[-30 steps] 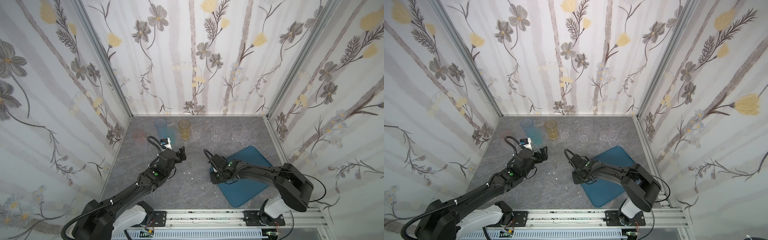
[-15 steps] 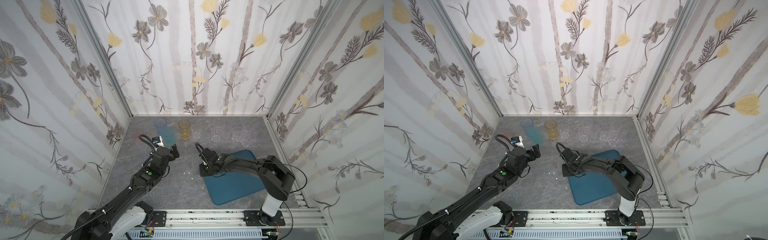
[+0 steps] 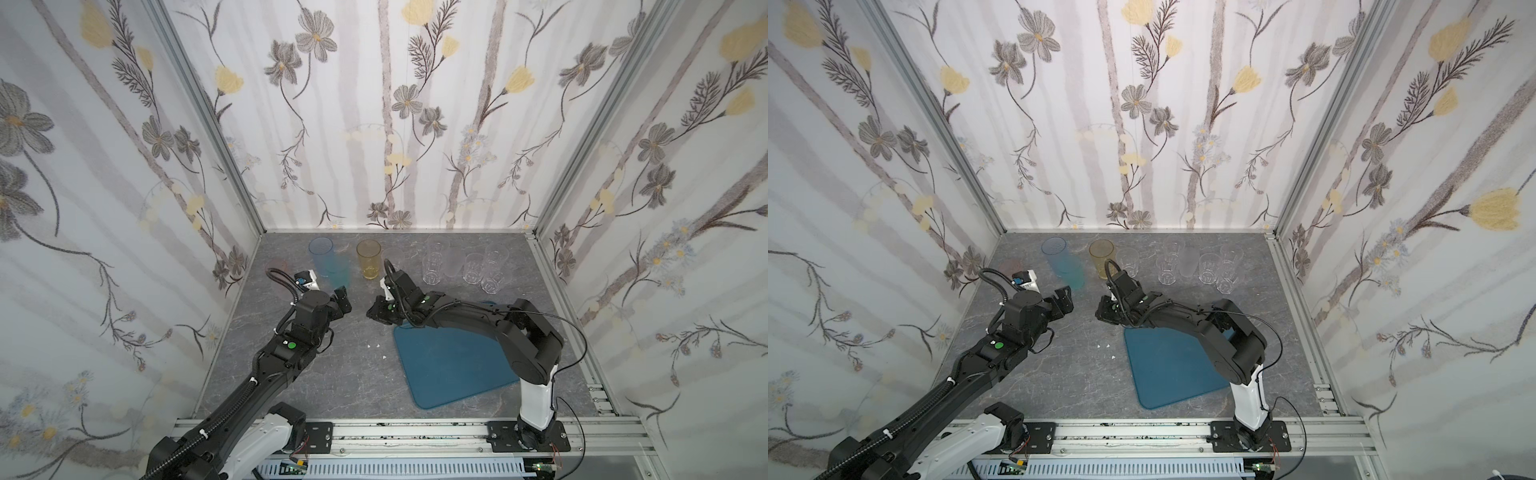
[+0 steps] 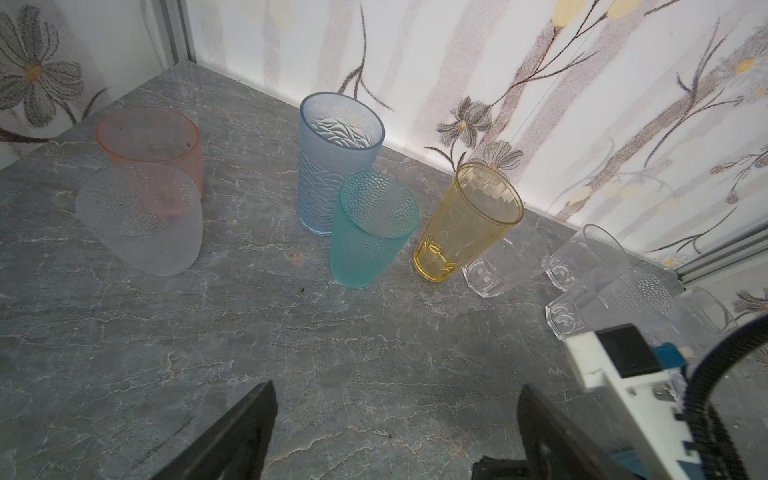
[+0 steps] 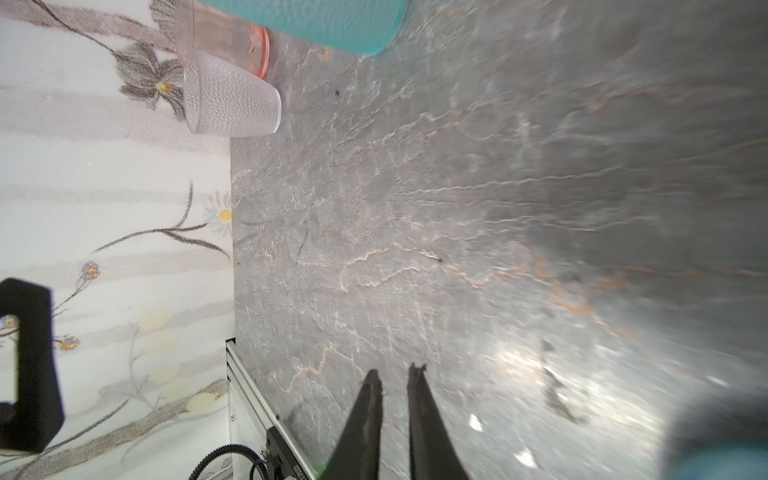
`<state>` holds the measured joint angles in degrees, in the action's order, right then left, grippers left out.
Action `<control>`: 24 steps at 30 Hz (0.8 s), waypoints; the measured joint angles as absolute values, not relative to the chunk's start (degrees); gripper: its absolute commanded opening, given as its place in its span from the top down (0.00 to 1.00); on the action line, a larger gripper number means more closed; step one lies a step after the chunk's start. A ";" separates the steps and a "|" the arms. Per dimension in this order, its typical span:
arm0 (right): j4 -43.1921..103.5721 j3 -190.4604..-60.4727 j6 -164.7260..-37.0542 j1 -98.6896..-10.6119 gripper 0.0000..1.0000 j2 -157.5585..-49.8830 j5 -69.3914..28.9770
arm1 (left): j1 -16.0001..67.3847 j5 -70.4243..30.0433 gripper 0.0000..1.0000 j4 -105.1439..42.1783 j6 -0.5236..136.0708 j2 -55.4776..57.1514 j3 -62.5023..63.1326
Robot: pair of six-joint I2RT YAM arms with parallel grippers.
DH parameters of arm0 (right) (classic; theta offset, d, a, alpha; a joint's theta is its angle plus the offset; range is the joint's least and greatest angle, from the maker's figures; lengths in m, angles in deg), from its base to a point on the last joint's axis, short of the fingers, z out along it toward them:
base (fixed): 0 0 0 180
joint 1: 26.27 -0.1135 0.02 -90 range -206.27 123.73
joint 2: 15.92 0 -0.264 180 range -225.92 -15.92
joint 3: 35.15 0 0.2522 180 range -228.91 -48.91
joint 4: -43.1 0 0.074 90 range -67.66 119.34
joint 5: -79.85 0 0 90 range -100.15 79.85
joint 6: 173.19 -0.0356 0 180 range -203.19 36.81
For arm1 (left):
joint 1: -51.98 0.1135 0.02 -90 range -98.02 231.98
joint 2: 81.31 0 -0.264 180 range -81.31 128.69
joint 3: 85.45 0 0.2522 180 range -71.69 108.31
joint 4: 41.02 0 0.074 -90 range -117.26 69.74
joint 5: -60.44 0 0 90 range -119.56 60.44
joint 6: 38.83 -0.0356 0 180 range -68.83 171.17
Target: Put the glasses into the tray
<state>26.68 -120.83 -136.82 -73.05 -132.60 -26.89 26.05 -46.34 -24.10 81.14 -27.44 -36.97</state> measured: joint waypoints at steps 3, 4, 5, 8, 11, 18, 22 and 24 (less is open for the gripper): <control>25.61 -113.91 -132.71 -67.22 0.72 -124.80 -26.21 | 22.42 -46.75 0.11 -24.00 82.50 -24.75 -36.97; 24.15 -111.11 -130.81 -64.99 0.70 -121.81 -25.31 | 20.52 -47.06 0.11 -23.95 83.15 -23.18 -36.83; 22.36 -108.77 -129.28 -63.22 0.69 -119.36 -24.57 | 18.90 -47.30 0.11 -23.91 83.81 -21.91 -36.66; 17.46 -101.97 -124.49 -56.16 0.62 -110.88 -23.30 | 12.04 -48.44 0.11 -23.82 86.61 -16.82 -35.63; 14.36 -97.29 -121.41 -46.52 0.47 -103.10 -19.52 | 4.48 -48.41 0.10 -24.32 89.41 -10.87 -34.19; 12.63 -89.49 -117.63 -28.25 0.22 -98.51 -16.64 | -3.48 -43.41 0.10 -28.15 95.18 -2.87 -34.54; 13.24 -87.31 -117.19 -21.47 0.19 -99.69 -16.85 | -4.62 -41.22 0.09 -30.64 97.97 -1.56 -35.70; 14.90 -86.96 -117.17 -18.19 0.19 -100.93 -16.83 | -4.73 -40.20 0.09 -31.93 98.98 -0.42 -36.03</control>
<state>14.90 -86.96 -117.17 -18.19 -100.93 -16.83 -4.73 -40.20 -31.93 98.98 -0.42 -36.03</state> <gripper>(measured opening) 0.806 0.908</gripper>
